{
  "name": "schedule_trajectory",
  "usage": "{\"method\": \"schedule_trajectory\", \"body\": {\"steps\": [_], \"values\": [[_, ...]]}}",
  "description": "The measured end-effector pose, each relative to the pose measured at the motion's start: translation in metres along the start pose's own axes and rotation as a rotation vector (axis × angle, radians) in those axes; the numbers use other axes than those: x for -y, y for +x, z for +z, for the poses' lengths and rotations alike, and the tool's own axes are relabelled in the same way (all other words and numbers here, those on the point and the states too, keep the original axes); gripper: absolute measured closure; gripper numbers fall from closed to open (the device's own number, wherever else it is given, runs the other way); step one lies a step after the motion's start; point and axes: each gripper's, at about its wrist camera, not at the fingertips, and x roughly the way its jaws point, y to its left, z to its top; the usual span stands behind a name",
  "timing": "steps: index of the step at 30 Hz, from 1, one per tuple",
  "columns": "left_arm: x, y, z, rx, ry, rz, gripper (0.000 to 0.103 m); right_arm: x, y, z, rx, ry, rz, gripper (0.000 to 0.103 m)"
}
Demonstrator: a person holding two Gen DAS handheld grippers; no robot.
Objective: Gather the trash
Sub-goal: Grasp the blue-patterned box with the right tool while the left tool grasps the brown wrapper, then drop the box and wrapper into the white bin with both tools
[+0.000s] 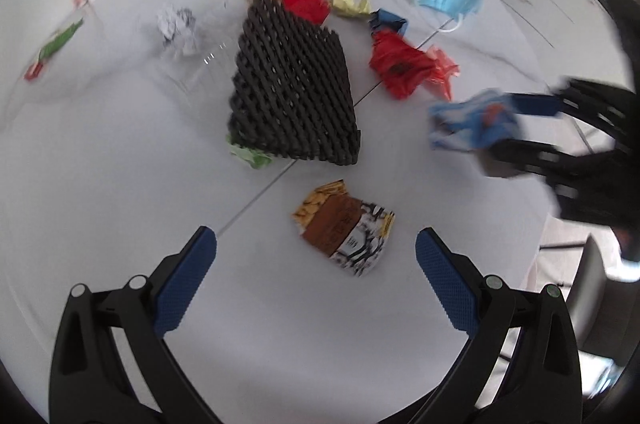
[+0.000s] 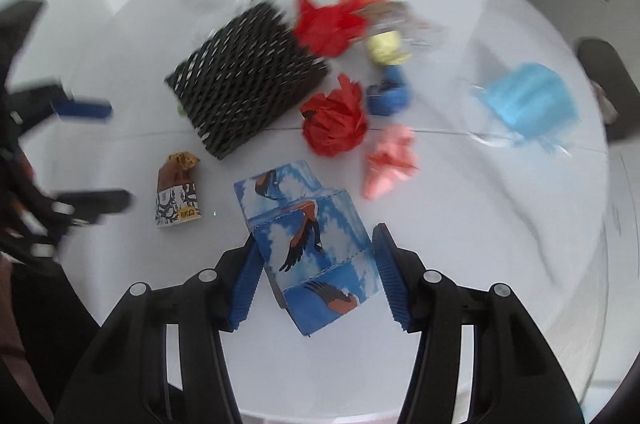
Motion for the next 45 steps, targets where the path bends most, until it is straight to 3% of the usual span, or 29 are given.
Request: {"method": "schedule_trajectory", "body": {"steps": [6,14,17,23,30,33,39,40,42,45], "values": [[0.009,0.033,0.007,-0.073,-0.201,0.059,0.01,0.018,-0.063,-0.045,0.109,0.205,-0.046,0.048],[0.009,0.057,0.009,-0.109,-0.366,0.144,0.033,0.04,-0.109,-0.105,0.171,0.398,-0.077,0.048],[0.013,0.055,0.012,-0.077,-0.374,0.147,0.05,0.045,-0.12,-0.124,0.185,0.446,-0.086,0.048],[0.019,0.052,0.012,-0.041,-0.335,0.128,0.066,0.057,-0.137,-0.164,0.191,0.531,-0.114,0.048],[0.034,0.029,-0.001,-0.025,-0.235,0.091,0.069,0.065,-0.143,-0.205,0.168,0.63,-0.152,0.048],[0.052,0.004,-0.004,-0.001,-0.129,0.05,0.069,0.062,-0.13,-0.228,0.114,0.669,-0.155,0.048],[0.126,-0.038,-0.021,0.014,0.17,-0.109,0.069,0.053,-0.066,-0.274,-0.024,0.767,-0.134,0.045],[0.137,-0.043,-0.026,0.017,0.204,-0.133,0.069,0.053,-0.054,-0.281,-0.044,0.789,-0.122,0.041],[0.162,-0.049,-0.033,0.017,0.284,-0.185,0.068,0.05,-0.034,-0.293,-0.093,0.829,-0.105,0.021],[0.202,-0.057,-0.051,0.004,0.39,-0.247,0.068,0.05,-0.031,-0.304,-0.099,0.89,-0.13,0.014]]}}
